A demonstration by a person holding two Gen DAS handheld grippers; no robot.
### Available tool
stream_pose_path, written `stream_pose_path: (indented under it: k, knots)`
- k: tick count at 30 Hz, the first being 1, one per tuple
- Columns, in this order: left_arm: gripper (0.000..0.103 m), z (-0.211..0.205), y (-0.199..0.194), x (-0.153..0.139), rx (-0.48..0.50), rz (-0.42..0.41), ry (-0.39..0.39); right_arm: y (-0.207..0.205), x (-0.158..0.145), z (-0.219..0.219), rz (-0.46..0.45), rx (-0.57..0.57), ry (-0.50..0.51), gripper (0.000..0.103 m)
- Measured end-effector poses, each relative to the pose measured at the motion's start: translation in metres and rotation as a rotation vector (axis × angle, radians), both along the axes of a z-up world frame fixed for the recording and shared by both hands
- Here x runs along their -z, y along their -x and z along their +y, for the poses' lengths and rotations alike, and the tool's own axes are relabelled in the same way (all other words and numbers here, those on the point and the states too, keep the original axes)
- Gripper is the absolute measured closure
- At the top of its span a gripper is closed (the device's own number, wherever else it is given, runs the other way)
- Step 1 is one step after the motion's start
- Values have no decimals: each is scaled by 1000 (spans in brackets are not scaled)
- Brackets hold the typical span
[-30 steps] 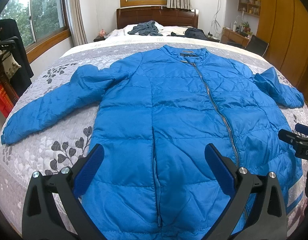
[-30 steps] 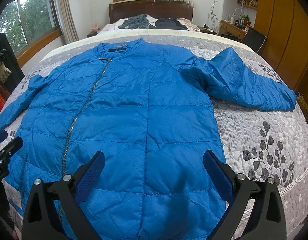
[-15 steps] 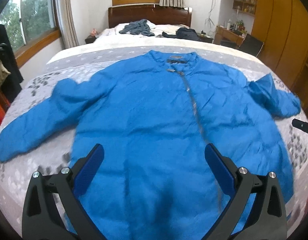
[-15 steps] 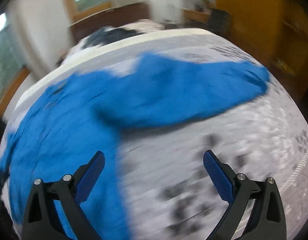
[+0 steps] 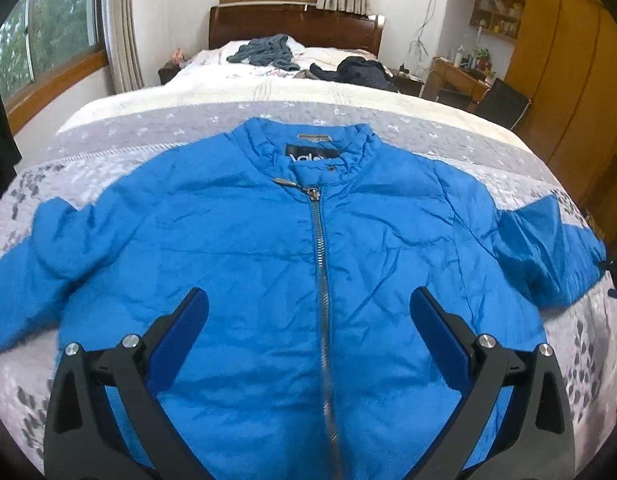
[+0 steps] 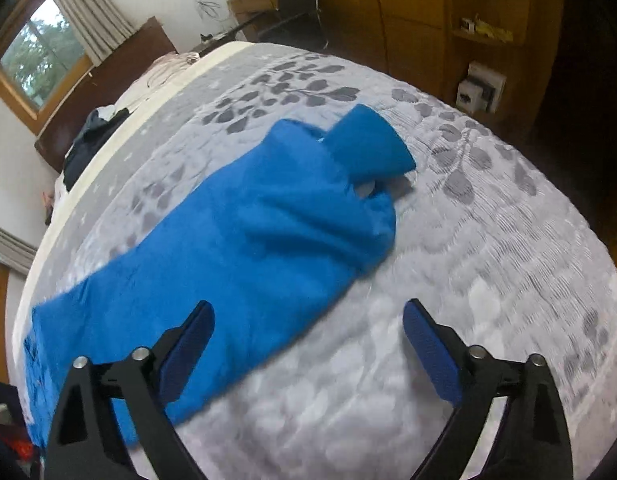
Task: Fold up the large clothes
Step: 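Grasp the blue jacket sleeve cuff with the right gripper, then fold the held sleeve across the jacket front toward the zipper with the right gripper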
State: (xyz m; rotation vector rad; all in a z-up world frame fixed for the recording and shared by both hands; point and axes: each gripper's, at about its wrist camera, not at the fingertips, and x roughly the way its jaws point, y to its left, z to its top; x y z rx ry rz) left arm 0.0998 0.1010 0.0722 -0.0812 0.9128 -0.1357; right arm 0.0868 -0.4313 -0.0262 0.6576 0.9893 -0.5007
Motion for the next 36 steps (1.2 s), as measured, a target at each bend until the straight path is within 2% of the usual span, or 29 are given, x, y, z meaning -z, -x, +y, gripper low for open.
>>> stream_pose_path:
  k: [5,6,8,11,13,16,18,21,26,29,32,36]
  knots:
    - [3,-5,-6,15,-8,20,-7,-12,14,-22,-8,28,-17,14]
    - [3,-5,-7,17,-7,21,-11,-14,14,-24,-9,33,-5,18]
    - [3,-5,-8,19,-8,17,-18,-19,14,-25,2,37,22,29]
    - [3,-5,-8,20,-7,12,-22,-22,9,-25,-5,28,33,54]
    - [3,-5,-7,20,-6,11,-16,-22,4,-26,-30,16,14,77]
    - [3,-4,-6,19,-5,7,-6,-14,-11,-25,-82,1,-6,87]
    - [3,-3,-4,18,-5,0,-1,-4,-23,-25,-110,4,3,88]
    - [3,-2,-3,16,-5,-7,3,8,-28,-27,-95,31,11,89]
    - [3,0,-3,18,-9,8,8,17,-3,-35,-26,63,-11,89]
    - [3,2,-4,18,-9,25,16,20,6,-34,-18,76,-22,90]
    - [3,7,-3,14,-9,17,12,21,-6,-27,-49,79,-1,92]
    - [3,20,4,3,-17,-11,0,22,-39,-9,-124,48,32,96]
